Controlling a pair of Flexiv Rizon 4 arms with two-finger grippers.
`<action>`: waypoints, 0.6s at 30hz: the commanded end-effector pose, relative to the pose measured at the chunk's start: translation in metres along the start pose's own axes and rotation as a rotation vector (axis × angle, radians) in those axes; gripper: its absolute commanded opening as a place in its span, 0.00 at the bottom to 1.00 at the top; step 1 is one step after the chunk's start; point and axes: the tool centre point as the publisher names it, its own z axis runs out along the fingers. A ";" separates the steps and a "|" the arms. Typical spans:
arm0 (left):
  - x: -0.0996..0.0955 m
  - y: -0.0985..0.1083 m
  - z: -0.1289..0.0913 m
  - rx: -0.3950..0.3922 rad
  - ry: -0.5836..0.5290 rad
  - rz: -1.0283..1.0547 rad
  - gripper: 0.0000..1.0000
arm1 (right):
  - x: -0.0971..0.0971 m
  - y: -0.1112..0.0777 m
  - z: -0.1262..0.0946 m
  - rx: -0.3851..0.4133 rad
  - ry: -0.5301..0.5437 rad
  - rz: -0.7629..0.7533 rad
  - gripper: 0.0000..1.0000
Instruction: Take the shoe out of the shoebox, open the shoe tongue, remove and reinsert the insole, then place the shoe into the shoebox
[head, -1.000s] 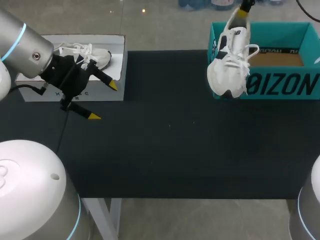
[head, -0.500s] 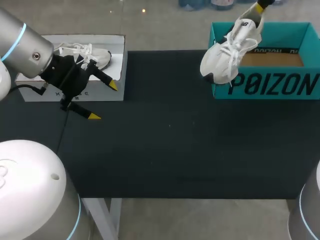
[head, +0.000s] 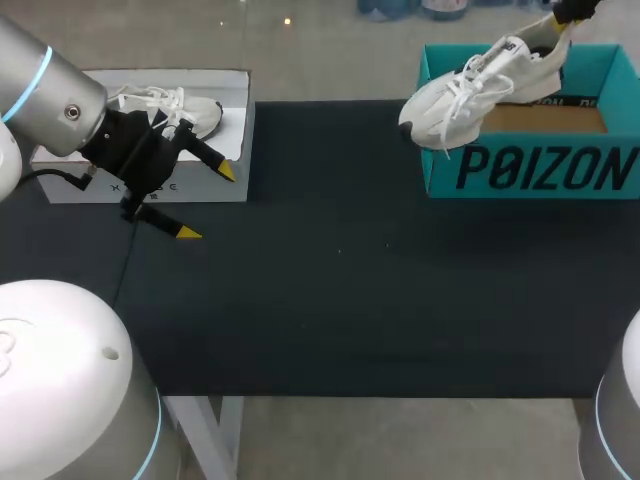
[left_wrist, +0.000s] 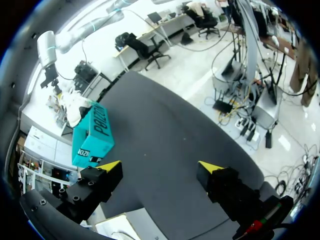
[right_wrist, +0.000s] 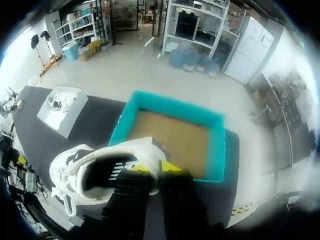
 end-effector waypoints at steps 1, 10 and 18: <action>0.000 -0.001 0.000 -0.004 0.003 0.000 1.00 | 0.006 -0.005 -0.003 -0.031 -0.118 0.137 0.00; 0.000 -0.001 0.000 -0.004 0.003 0.000 1.00 | 0.006 -0.005 -0.003 -0.031 -0.118 0.137 0.00; 0.000 -0.001 0.000 -0.004 0.003 0.000 1.00 | -0.001 -0.005 -0.002 -0.028 -0.137 0.171 0.00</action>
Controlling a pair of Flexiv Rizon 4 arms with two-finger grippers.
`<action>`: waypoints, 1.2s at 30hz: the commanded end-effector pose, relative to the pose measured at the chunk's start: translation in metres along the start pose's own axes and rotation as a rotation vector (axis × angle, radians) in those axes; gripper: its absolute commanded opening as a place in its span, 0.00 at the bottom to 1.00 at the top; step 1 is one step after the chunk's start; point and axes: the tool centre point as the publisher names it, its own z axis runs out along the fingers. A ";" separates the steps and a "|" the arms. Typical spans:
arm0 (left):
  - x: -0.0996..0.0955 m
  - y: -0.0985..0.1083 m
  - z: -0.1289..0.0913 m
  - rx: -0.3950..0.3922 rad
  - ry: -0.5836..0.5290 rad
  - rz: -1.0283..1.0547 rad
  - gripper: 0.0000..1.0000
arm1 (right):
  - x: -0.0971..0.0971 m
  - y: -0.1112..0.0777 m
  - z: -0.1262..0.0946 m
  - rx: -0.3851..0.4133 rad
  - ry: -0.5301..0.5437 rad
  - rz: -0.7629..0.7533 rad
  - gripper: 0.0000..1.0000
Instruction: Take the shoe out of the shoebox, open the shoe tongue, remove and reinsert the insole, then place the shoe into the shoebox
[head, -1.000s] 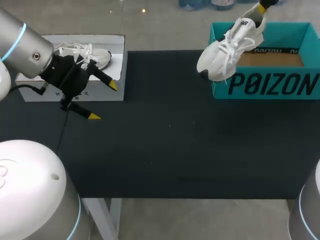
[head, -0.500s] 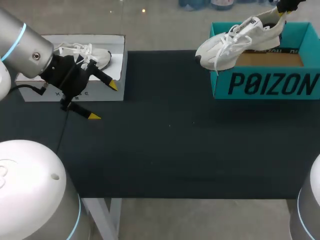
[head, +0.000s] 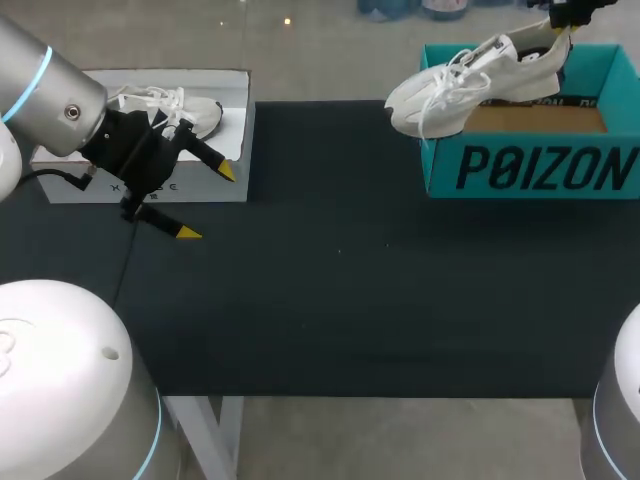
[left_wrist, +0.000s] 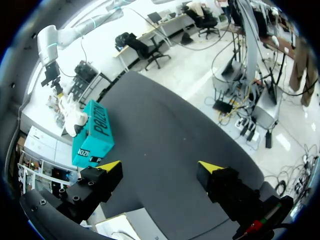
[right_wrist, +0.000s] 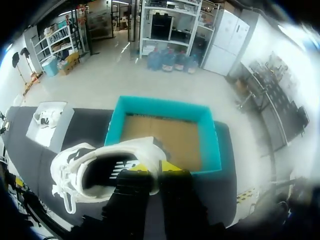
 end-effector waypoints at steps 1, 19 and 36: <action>0.000 -0.001 0.000 -0.004 0.003 0.000 1.00 | -0.014 0.003 0.005 0.007 -0.054 0.063 0.00; 0.000 -0.001 0.000 -0.004 0.003 0.000 1.00 | -0.114 -0.007 0.050 -0.001 -0.122 0.396 0.00; 0.000 -0.001 0.000 -0.004 0.003 0.000 1.00 | -0.129 -0.010 0.106 0.030 -0.057 0.376 0.00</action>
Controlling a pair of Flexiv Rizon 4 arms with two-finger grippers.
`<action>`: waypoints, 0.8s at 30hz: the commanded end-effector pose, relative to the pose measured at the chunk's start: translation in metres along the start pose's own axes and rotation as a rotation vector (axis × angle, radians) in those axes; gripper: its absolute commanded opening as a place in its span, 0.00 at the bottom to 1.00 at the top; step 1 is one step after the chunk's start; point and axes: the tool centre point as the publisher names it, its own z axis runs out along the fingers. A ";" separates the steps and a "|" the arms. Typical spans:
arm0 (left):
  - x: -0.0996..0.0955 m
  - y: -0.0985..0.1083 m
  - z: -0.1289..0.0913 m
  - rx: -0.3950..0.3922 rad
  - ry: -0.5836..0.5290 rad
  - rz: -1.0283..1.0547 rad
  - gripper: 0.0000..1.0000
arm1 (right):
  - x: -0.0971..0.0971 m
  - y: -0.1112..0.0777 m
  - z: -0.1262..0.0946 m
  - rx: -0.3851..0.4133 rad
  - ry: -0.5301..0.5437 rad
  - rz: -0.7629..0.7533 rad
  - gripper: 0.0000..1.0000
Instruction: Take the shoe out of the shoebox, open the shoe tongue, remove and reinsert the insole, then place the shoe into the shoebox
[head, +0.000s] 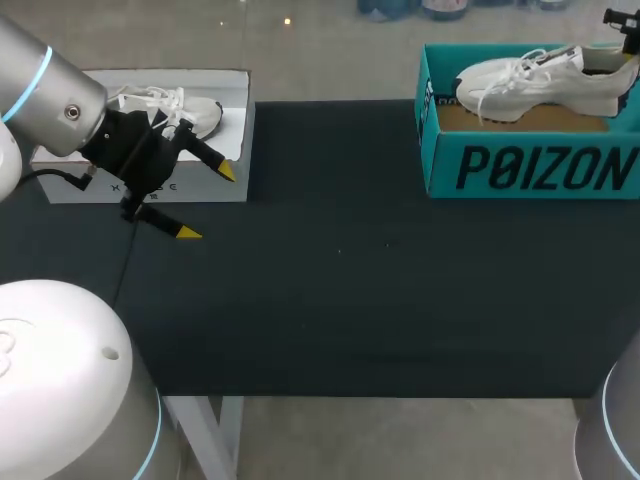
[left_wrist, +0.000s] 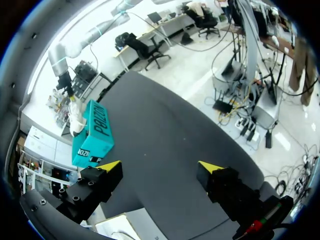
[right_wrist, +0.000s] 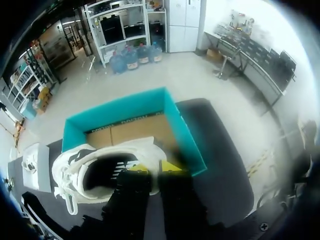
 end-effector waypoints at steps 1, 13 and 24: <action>0.000 -0.001 0.000 -0.004 0.003 0.000 1.00 | 0.010 0.004 0.015 0.009 0.008 -0.006 0.00; 0.000 -0.001 0.000 -0.004 0.003 0.000 1.00 | 0.008 0.005 0.050 0.049 0.002 -0.020 0.00; 0.000 -0.001 0.000 -0.004 0.003 0.000 1.00 | 0.002 -0.006 0.081 0.083 -0.001 -0.007 0.00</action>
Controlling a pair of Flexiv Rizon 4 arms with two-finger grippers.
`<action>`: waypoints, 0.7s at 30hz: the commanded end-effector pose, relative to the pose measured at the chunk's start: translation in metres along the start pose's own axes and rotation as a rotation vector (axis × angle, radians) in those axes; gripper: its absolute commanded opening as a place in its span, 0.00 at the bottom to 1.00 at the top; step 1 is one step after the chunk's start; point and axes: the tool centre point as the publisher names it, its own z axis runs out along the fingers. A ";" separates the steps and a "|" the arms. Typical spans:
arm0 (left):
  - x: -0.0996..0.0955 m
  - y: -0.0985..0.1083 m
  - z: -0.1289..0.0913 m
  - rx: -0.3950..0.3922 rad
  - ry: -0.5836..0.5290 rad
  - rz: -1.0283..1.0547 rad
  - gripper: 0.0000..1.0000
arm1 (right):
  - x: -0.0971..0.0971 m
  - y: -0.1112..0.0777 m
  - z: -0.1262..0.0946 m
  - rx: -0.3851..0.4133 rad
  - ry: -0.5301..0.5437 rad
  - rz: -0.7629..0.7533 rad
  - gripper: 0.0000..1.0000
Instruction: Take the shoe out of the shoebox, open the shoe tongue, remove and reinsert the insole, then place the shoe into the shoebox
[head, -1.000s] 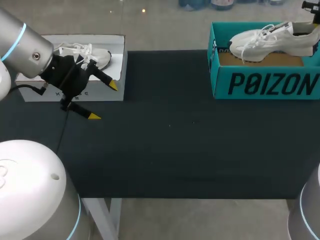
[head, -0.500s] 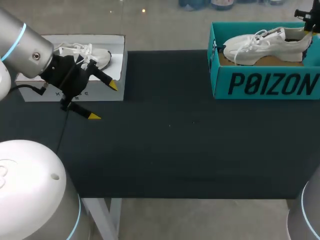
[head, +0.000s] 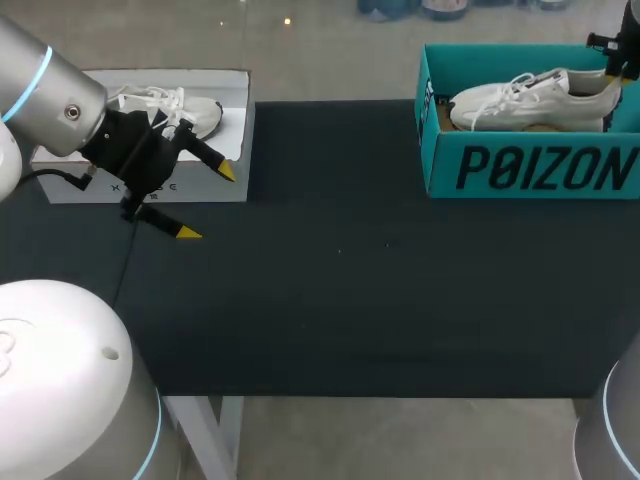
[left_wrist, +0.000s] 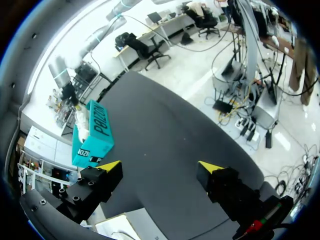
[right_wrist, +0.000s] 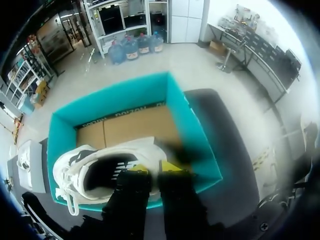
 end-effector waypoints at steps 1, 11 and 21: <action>0.000 -0.001 0.000 -0.004 0.003 0.000 1.00 | 0.002 -0.001 0.014 0.006 0.005 -0.001 0.00; 0.000 -0.001 0.000 -0.004 0.003 0.000 1.00 | 0.004 -0.020 0.042 0.044 -0.005 -0.030 0.00; 0.000 -0.001 0.000 -0.004 0.003 0.000 1.00 | 0.000 -0.037 0.067 0.091 -0.015 -0.021 0.00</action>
